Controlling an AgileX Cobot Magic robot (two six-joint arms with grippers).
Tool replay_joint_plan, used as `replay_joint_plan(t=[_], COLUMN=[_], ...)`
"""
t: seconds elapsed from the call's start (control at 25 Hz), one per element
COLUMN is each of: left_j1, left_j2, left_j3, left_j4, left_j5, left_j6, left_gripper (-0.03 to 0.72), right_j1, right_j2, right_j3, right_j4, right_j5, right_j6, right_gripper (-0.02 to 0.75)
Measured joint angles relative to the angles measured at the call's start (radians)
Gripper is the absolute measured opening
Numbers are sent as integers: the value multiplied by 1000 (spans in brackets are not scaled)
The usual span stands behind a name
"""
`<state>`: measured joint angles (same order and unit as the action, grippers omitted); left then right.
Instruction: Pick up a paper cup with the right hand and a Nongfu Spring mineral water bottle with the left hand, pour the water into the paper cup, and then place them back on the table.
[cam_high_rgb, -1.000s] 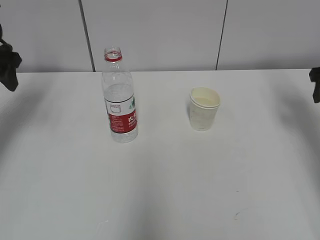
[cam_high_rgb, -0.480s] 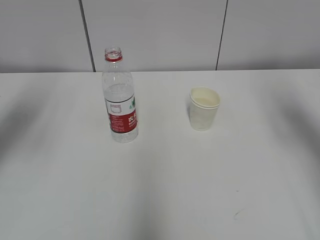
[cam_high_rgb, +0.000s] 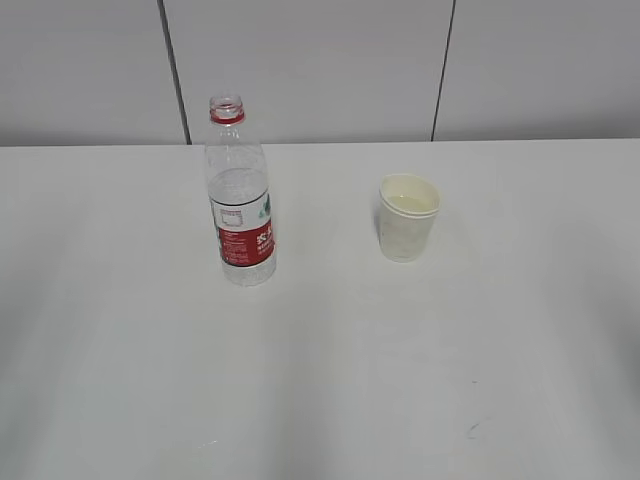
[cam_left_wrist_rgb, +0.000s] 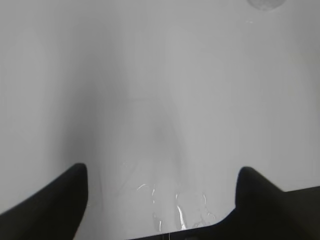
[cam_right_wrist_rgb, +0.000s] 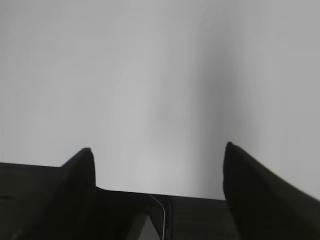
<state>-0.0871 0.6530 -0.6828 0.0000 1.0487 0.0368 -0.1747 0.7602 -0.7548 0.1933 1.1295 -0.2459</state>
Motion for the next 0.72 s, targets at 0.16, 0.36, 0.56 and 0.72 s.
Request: replay_joint_plan(t=[0.16,0.36,0.56,0.72], left_j1=[0,0,0,0], left_j2=[-239,-445,-548,-571], left_j3=[114,155,158,159], left_j4=[5,25,26,28], left_j5=[2,38,44,44], left_j6=[0,0,-1,-7], left_gripper=[552,552,552,552], right_j1=[0,0,0,0], right_j2=[-150,-253,-404,-553], right_j3=[77,116,161,197], right_j4=[37,46,59,61], right_j5=[6,81,112,125], right_j6=[0,-10,-15,-15], right_gripper=[589,589,589,589])
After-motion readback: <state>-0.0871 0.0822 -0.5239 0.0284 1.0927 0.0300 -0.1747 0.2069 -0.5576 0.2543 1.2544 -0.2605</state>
